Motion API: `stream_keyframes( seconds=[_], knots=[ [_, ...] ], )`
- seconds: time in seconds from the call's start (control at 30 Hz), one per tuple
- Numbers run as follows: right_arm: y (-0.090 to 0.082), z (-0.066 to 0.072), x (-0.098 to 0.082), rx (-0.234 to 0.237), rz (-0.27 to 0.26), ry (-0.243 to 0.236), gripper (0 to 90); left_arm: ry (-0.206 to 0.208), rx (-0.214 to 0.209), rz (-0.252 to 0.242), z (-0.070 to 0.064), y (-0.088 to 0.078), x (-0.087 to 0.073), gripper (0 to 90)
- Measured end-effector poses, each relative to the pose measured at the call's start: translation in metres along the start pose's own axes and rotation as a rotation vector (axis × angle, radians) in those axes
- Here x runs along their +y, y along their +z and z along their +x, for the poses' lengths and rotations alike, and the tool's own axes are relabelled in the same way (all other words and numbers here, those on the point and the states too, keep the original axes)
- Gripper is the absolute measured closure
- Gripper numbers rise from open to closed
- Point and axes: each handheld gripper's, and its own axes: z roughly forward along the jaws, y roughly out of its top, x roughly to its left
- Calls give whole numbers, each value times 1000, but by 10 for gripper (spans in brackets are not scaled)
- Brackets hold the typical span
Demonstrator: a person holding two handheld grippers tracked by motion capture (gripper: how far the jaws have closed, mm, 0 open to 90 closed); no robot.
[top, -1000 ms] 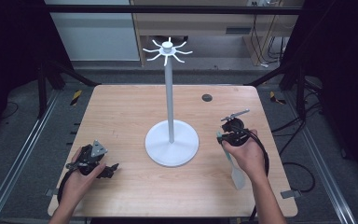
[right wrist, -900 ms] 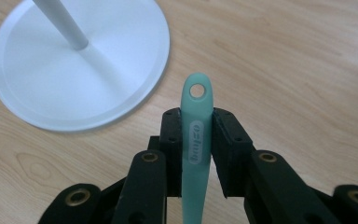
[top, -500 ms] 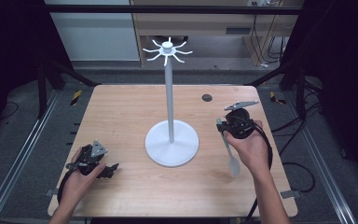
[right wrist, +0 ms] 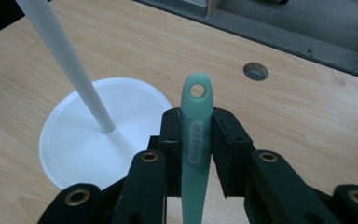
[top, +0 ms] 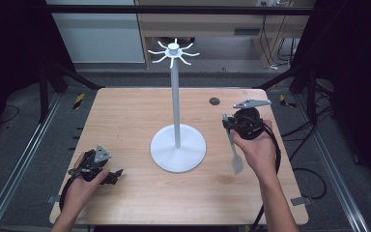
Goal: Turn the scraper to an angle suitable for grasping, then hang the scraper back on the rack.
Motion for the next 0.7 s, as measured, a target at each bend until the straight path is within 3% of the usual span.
stream_keyframes(
  seconds=[0.7],
  knots=[
    [-22, 13, 22, 11, -111, -19, 748, -2, -7, 2, 0, 1, 0, 35]
  ],
)
